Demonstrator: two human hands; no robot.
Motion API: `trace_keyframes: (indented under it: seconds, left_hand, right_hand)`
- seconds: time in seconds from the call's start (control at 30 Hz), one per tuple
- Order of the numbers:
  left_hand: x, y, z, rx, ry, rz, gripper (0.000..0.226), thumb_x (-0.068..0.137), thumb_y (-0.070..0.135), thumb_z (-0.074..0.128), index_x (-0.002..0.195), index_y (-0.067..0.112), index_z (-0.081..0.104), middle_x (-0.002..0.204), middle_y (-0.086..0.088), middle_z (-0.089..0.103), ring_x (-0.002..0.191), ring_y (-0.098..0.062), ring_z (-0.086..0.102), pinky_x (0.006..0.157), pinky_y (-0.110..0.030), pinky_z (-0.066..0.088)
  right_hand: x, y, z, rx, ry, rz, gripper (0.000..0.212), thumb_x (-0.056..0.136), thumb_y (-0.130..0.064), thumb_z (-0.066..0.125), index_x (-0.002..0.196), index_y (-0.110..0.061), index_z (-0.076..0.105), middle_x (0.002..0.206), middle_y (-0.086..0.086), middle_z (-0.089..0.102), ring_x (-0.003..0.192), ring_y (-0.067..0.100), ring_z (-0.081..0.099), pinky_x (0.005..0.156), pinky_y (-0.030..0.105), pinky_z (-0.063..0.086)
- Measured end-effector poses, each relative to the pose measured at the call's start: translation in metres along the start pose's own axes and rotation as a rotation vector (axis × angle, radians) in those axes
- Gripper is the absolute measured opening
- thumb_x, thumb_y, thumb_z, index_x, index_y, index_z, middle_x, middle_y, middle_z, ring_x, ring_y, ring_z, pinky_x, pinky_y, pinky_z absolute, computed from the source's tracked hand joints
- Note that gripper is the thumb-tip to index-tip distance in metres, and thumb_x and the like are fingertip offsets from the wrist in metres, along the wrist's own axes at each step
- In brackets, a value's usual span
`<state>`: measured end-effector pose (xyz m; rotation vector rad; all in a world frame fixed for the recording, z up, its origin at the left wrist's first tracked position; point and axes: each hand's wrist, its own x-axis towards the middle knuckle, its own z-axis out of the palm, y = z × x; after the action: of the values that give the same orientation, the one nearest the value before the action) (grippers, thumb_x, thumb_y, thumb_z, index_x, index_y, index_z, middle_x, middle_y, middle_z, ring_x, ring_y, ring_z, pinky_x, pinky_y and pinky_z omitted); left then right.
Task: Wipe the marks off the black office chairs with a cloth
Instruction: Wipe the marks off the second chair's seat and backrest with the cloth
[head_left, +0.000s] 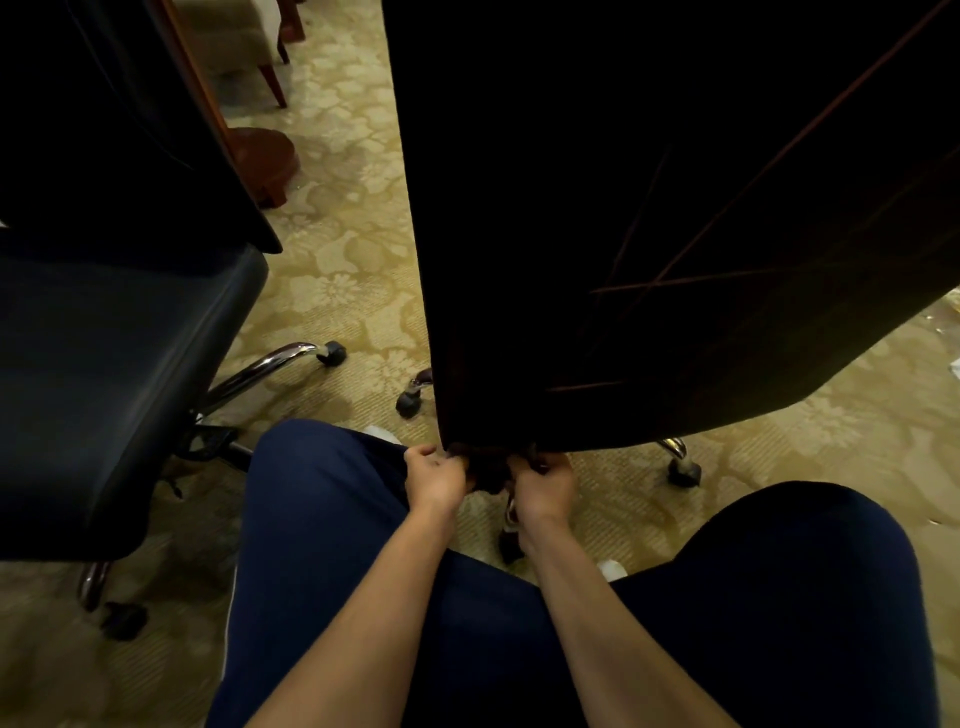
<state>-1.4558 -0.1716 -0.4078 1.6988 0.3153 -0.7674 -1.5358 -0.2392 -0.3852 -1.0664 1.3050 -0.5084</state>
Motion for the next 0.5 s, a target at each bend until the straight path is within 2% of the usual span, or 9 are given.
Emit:
trace_keyframes:
  seconds: [0.07,0.17,0.23,0.3,0.37,0.43,0.5]
  left_hand:
    - [0.008,-0.001,0.001,-0.018,0.021,0.013,0.041,0.085,0.007,0.064,0.122,0.015,0.049,0.101,-0.012,0.069,0.084,-0.023,0.071,0.073,-0.038,0.062]
    - [0.006,-0.005,0.005,-0.137,0.053,-0.025,0.034,0.085,0.005,0.066,0.118,0.001,0.057,0.108,-0.019,0.069,0.078,-0.022,0.072,0.064,-0.029,0.06]
    - [0.001,-0.005,0.006,-0.231,0.038,-0.064,0.028,0.089,0.006,0.065,0.115,-0.002,0.06,0.108,-0.021,0.069,0.074,-0.02,0.071,0.056,-0.023,0.055]
    - [-0.007,0.0,0.005,-0.283,-0.019,-0.106,0.022,0.093,0.01,0.061,0.114,0.003,0.059,0.093,-0.014,0.068,0.063,-0.017,0.066,0.046,-0.022,0.05]
    - [-0.016,0.005,0.001,-0.24,-0.068,-0.114,0.017,0.097,0.014,0.057,0.112,0.007,0.056,0.069,-0.005,0.052,0.043,-0.011,0.046,0.035,-0.021,0.036]
    - [-0.023,0.004,-0.002,-0.195,-0.101,-0.085,0.019,0.099,0.015,0.056,0.116,0.008,0.054,0.059,-0.001,0.041,0.04,-0.009,0.034,0.033,-0.022,0.028]
    - [-0.033,0.006,-0.004,-0.131,-0.125,-0.021,0.021,0.1,0.016,0.056,0.119,0.007,0.056,0.057,-0.001,0.043,0.043,-0.01,0.038,0.036,-0.022,0.032]
  right_hand:
    - [0.004,-0.001,0.0,0.052,-0.035,0.034,0.016,0.085,-0.003,0.068,0.099,-0.012,0.064,0.095,0.009,0.07,0.092,0.026,0.069,0.086,0.045,0.058]
    - [0.004,-0.007,0.004,0.171,-0.046,0.059,0.02,0.088,0.002,0.063,0.091,-0.016,0.058,0.093,0.008,0.066,0.09,0.024,0.067,0.082,0.039,0.058]
    - [0.002,-0.009,0.006,0.223,-0.045,0.052,0.02,0.089,0.003,0.062,0.091,-0.016,0.056,0.096,0.011,0.066,0.092,0.025,0.066,0.082,0.039,0.057]
    - [-0.002,-0.011,0.005,0.258,-0.065,0.028,0.019,0.089,0.004,0.061,0.092,-0.014,0.056,0.097,0.012,0.066,0.093,0.026,0.067,0.082,0.038,0.057]
    - [-0.005,-0.016,0.0,0.273,-0.087,0.0,0.019,0.089,0.004,0.061,0.092,-0.014,0.056,0.097,0.011,0.065,0.094,0.025,0.066,0.077,0.033,0.057]
    - [-0.007,-0.02,-0.007,0.285,-0.135,-0.022,0.018,0.09,0.002,0.061,0.094,-0.014,0.056,0.1,0.011,0.064,0.096,0.023,0.066,0.075,0.028,0.056]
    - [-0.009,-0.019,-0.013,0.287,-0.193,-0.023,0.017,0.091,0.0,0.061,0.098,-0.014,0.056,0.106,0.013,0.064,0.099,0.023,0.066,0.077,0.028,0.057]
